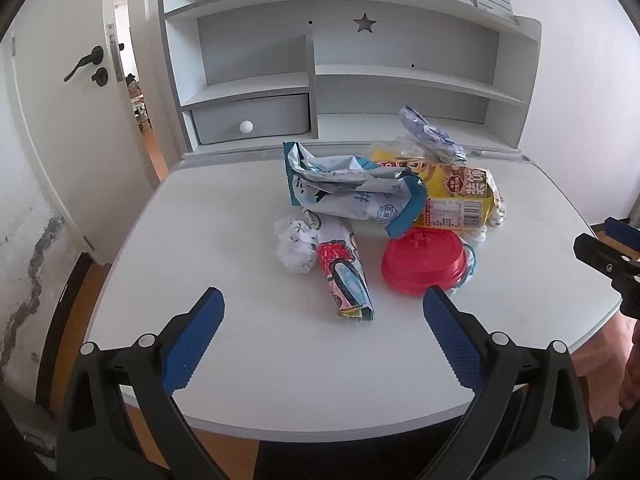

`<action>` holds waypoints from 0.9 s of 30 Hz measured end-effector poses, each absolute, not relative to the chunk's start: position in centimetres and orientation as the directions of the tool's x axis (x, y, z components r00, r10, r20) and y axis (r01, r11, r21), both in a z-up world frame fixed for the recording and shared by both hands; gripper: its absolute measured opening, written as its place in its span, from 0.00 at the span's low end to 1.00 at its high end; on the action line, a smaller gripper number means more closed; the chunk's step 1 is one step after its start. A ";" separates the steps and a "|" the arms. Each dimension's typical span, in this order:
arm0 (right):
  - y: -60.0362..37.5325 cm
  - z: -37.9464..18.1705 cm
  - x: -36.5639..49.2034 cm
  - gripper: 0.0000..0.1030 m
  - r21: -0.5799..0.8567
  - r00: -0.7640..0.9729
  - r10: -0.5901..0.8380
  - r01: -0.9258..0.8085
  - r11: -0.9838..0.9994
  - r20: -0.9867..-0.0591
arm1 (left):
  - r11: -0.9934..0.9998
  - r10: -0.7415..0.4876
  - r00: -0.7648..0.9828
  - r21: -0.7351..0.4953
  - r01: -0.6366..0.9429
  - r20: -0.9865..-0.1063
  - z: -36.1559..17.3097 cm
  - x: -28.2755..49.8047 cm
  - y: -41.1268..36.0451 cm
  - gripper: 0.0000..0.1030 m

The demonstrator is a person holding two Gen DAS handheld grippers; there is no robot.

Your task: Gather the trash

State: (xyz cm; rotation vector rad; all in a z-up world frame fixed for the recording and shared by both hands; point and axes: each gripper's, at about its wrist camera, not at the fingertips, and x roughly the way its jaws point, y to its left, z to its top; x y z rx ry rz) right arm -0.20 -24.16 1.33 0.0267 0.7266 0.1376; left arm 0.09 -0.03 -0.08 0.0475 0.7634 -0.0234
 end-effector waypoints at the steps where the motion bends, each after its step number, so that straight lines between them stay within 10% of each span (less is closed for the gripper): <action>1: -24.2 1.3 -0.1 0.94 0.082 0.734 0.140 -0.115 0.990 -0.664 | 0.999 -0.006 0.721 0.033 0.040 -0.693 -0.1 0.1 -0.1 0.94; 27: -24.0 1.3 -0.2 0.94 0.081 0.732 0.147 -0.124 0.989 -0.665 | 0.999 -0.006 0.718 0.034 0.041 -0.696 -0.1 0.3 0.3 0.94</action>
